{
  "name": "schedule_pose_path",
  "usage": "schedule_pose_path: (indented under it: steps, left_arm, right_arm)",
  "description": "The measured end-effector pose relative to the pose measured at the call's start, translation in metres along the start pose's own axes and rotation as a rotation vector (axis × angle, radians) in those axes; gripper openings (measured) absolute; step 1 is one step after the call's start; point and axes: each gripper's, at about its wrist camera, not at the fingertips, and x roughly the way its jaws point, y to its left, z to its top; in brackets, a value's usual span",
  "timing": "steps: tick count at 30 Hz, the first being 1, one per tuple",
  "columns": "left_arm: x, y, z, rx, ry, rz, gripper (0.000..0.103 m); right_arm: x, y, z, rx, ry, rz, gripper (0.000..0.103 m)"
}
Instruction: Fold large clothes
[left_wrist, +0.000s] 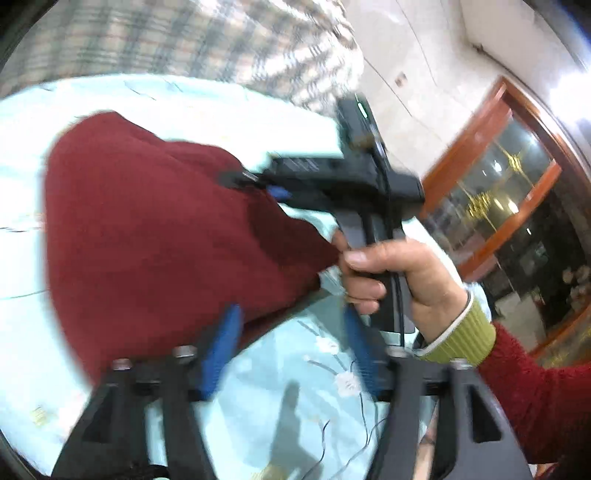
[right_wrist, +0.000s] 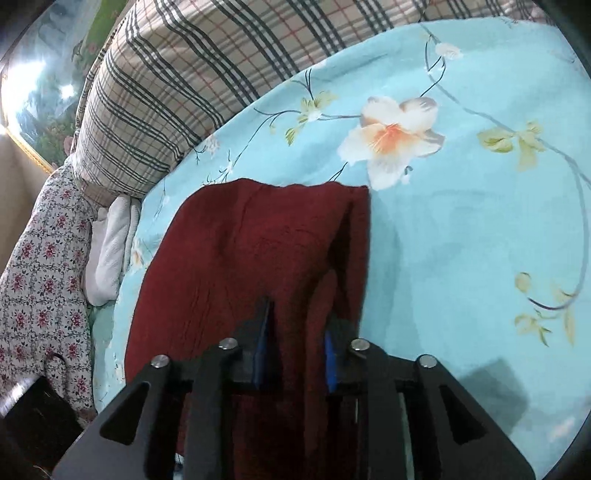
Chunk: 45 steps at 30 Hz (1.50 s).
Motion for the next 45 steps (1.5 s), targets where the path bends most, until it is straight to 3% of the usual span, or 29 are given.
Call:
schedule_pose_path:
  steps: [2, 4, 10, 14, 19, 23, 26, 28, 29, 32, 33, 34, 35, 41, 45]
  left_arm:
    - [-0.027, 0.014, 0.002, -0.043, -0.055, 0.042, 0.081]
    - [-0.045, 0.036, 0.007, -0.109, -0.082, 0.064, 0.083]
    - [-0.047, 0.121, 0.027, -0.363, -0.047, -0.004, 0.083]
    - [-0.038, 0.139, 0.029, -0.4, -0.019, 0.02, 0.083]
    - [0.001, 0.158, 0.042, -0.449, 0.06, 0.014, 0.085]
    - [0.032, 0.178, 0.037, -0.518, 0.106, -0.061, 0.097]
    - [0.041, 0.178, 0.04, -0.476, 0.076, -0.057, 0.094]
    - [0.046, 0.174, 0.044, -0.443, 0.079, -0.032, 0.084]
    - [0.054, 0.172, 0.046, -0.429, 0.093, -0.037, 0.074]
    - [0.062, 0.169, 0.049, -0.409, 0.094, -0.026, 0.065]
    - [0.061, 0.167, 0.05, -0.403, 0.091, -0.022, 0.061]
    - [0.06, 0.166, 0.049, -0.399, 0.087, -0.02, 0.059]
    - [0.056, 0.165, 0.048, -0.397, 0.08, -0.017, 0.056]
    - [0.003, 0.147, 0.039, -0.357, 0.035, -0.015, 0.051]
    - [-0.064, 0.146, 0.019, -0.313, 0.015, 0.054, 0.051]
  right_arm:
    - [-0.007, 0.004, -0.002, -0.002, -0.008, -0.02, 0.052]
    - [-0.012, 0.004, -0.004, 0.002, -0.015, -0.012, 0.058]
    - [-0.011, -0.002, -0.005, 0.053, 0.012, 0.025, 0.059]
    - [-0.011, -0.008, -0.005, 0.088, 0.021, 0.052, 0.059]
    - [-0.006, -0.016, -0.003, 0.121, 0.038, 0.069, 0.06]
    - [0.001, -0.019, -0.003, 0.133, 0.068, 0.09, 0.06]
    - [0.01, -0.022, -0.001, 0.145, 0.094, 0.1, 0.06]
    - [0.016, -0.027, 0.001, 0.164, 0.107, 0.117, 0.06]
    - [0.019, -0.029, 0.001, 0.177, 0.111, 0.132, 0.06]
    - [0.028, -0.03, 0.002, 0.183, 0.133, 0.15, 0.059]
    - [0.029, -0.026, 0.002, 0.172, 0.141, 0.139, 0.057]
    - [0.029, -0.025, 0.001, 0.169, 0.151, 0.139, 0.043]
    - [0.03, -0.023, -0.001, 0.177, 0.16, 0.156, 0.037]
    - [0.012, 0.018, -0.013, 0.132, 0.121, 0.179, 0.03]
    - [0.017, 0.067, -0.034, 0.072, 0.127, 0.255, 0.029]
